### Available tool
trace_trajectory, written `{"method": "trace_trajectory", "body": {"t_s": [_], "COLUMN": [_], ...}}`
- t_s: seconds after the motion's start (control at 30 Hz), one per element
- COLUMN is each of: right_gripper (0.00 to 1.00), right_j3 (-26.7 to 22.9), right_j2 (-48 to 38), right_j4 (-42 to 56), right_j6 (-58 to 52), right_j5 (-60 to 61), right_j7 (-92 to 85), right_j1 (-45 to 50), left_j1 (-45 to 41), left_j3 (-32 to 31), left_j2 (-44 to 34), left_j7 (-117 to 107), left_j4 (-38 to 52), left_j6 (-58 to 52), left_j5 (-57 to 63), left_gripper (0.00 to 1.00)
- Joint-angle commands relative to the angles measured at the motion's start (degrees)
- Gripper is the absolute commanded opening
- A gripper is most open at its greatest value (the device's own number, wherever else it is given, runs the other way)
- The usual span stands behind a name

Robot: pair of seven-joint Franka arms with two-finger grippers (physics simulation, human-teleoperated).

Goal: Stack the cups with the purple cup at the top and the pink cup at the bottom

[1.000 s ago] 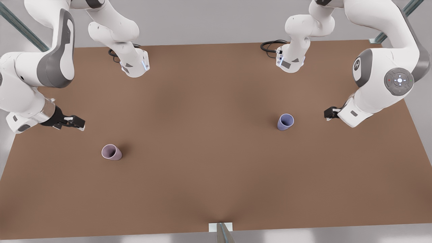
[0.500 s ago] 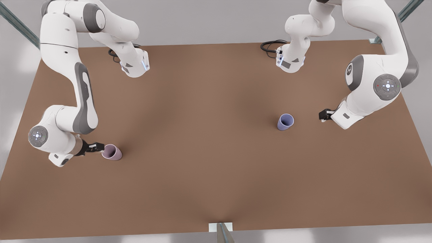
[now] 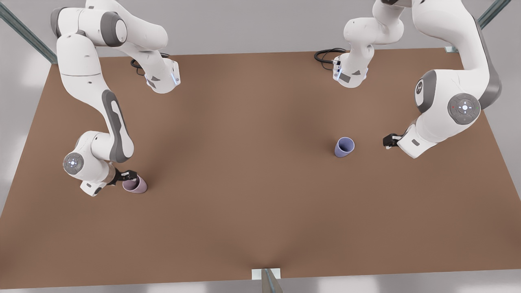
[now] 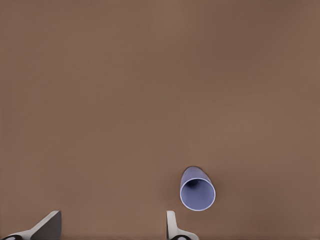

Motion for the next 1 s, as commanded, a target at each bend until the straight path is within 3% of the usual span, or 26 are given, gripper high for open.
{"method": "trace_trajectory", "body": {"t_s": [0.0,0.07,0.13,0.17,0.3,0.4,0.83,0.97], "right_gripper": [0.98,0.79,0.71,0.62,0.5,0.23,0.21,0.21], "right_j3": [0.0,0.0,0.0,0.0,0.0,0.0,0.2,6.0], "right_j2": [0.1,0.7,1.0,1.1,1.1,0.9,-0.2,-5.1], "right_j4": [-0.1,-0.2,-0.2,-0.2,-2.4,-2.1,-1.2,0.4], "right_j6": [0.3,0.8,0.9,0.9,5.4,5.5,4.9,-4.3], "right_j5": [0.0,0.0,0.4,1.1,1.2,1.2,1.9,1.9], "right_j7": [0.1,0.1,0.1,0.1,0.2,0.8,2.9,17.4], "right_j1": [0.0,-0.1,-0.2,-0.2,-0.5,-0.4,0.5,2.4], "left_j1": [0.0,0.0,0.0,0.0,0.0,0.0,0.0,0.0], "left_j3": [0.0,0.0,0.1,0.1,0.1,0.1,0.1,0.0], "left_j2": [0.0,0.1,0.1,0.1,0.1,0.1,-0.7,-3.0], "left_j7": [0.0,0.0,0.0,0.0,0.0,0.0,-0.9,-0.9], "left_j4": [0.0,0.0,0.0,0.0,0.0,0.0,-0.1,-3.1], "left_j6": [0.0,0.0,0.1,0.1,0.1,0.1,-0.3,0.2], "left_j5": [-0.1,0.0,0.0,0.0,0.0,0.0,0.0,-0.1], "left_gripper": [1.0,1.0,1.0,1.0,1.0,1.0,1.0,1.0]}}
